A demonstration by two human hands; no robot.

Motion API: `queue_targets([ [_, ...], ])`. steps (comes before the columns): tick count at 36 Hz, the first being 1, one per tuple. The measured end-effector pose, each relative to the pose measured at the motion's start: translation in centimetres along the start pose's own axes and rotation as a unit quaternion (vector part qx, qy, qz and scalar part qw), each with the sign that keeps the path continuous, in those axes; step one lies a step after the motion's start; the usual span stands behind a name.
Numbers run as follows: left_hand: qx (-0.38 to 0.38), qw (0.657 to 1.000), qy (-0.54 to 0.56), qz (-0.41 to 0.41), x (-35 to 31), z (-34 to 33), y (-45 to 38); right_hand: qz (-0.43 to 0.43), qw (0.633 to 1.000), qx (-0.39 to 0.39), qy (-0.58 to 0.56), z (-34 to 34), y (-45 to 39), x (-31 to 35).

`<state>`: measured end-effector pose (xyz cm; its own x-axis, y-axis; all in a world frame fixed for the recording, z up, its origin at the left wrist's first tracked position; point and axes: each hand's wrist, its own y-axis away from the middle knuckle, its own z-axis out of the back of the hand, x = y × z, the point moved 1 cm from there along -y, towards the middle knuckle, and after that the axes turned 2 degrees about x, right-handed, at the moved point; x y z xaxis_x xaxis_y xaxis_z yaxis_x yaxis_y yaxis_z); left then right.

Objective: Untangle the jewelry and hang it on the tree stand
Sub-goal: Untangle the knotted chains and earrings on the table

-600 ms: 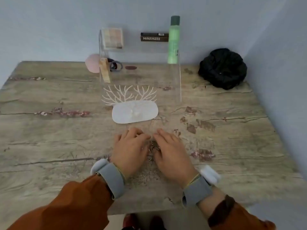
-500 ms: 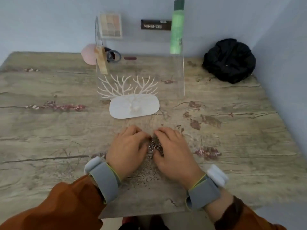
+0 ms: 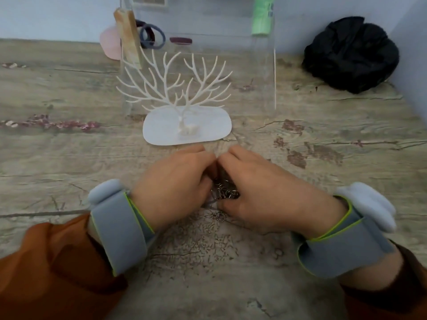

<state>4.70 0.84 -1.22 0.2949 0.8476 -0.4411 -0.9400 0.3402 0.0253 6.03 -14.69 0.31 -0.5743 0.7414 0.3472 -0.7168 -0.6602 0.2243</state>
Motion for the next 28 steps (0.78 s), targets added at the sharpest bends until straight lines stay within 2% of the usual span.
queue_targets([
  [6, -0.045, 0.999, -0.017, -0.004, 0.3, -1.1, -0.5, 0.007, 0.999, 0.022, -0.049, 0.1, -0.6, -1.0],
  [10, -0.067, 0.997, -0.01, -0.025, 0.6, -1.2, -0.4, 0.027, 0.997, 0.007, -0.071, -0.3, -0.8, -1.5],
  [14, -0.065, 0.997, -0.022, -0.036, 0.6, -1.1, -0.5, 0.041, 0.994, -0.033, -0.093, -0.5, -1.0, -1.8],
  [18, -0.077, 0.997, -0.02, -0.024, 1.1, -1.3, -1.1, 0.032, 0.993, -0.097, -0.065, -0.9, -2.1, -2.8],
  [23, -0.101, 0.995, -0.022, -0.01, 1.6, -1.6, -1.8, 0.03, 0.979, -0.195, -0.055, -1.3, -2.9, -3.7],
  [28, -0.118, 0.993, -0.018, -0.007, 1.6, -1.6, -1.9, 0.023, 0.965, -0.247, -0.082, -1.5, -3.3, -3.9],
])
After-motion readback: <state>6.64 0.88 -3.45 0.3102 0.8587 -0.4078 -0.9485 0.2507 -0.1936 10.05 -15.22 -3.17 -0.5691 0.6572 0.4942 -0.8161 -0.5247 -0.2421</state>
